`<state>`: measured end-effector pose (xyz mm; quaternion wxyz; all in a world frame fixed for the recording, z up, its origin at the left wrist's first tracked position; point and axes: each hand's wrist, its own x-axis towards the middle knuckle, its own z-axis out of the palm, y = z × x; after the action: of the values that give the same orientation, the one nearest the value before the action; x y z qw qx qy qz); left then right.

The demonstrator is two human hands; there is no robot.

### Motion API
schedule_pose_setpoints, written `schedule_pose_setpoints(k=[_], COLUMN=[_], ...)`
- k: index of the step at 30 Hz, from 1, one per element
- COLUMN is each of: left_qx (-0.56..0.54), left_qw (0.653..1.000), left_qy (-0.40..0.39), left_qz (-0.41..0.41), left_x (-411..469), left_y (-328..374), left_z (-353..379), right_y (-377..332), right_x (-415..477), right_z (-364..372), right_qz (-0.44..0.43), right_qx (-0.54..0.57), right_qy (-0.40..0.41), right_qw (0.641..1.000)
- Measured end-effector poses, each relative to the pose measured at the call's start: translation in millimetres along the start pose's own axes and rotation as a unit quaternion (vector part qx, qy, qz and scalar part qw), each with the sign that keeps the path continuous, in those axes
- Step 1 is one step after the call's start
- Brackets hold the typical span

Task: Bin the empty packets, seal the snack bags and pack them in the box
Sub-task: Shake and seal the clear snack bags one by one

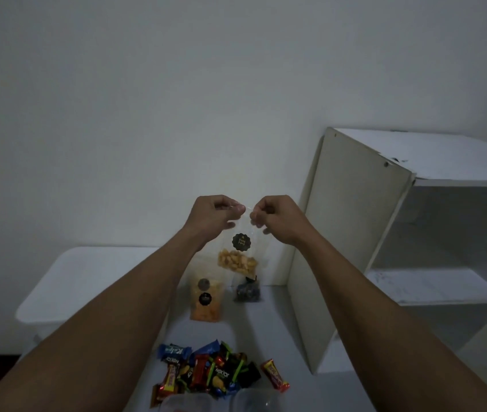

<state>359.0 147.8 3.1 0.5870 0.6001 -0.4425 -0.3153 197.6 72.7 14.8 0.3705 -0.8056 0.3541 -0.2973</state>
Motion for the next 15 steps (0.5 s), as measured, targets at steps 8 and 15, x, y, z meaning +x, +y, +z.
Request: schedule_pose_setpoints(k=[8, 15], left_qx=[-0.047, -0.075], left_qw=[0.999, 0.997], left_qy=[0.019, 0.011], left_qz=[0.011, 0.014], left_x=[7.2, 5.9], left_y=[18.2, 28.2], left_z=[-17.1, -28.7], right_y=[-15.8, -22.4], right_x=[6.2, 9.7], right_z=[-13.2, -19.5], right_qz=[-0.004, -0.009], right_qx=[0.087, 0.105], right_qy=[0.021, 0.050], right_qw=[0.996, 0.993])
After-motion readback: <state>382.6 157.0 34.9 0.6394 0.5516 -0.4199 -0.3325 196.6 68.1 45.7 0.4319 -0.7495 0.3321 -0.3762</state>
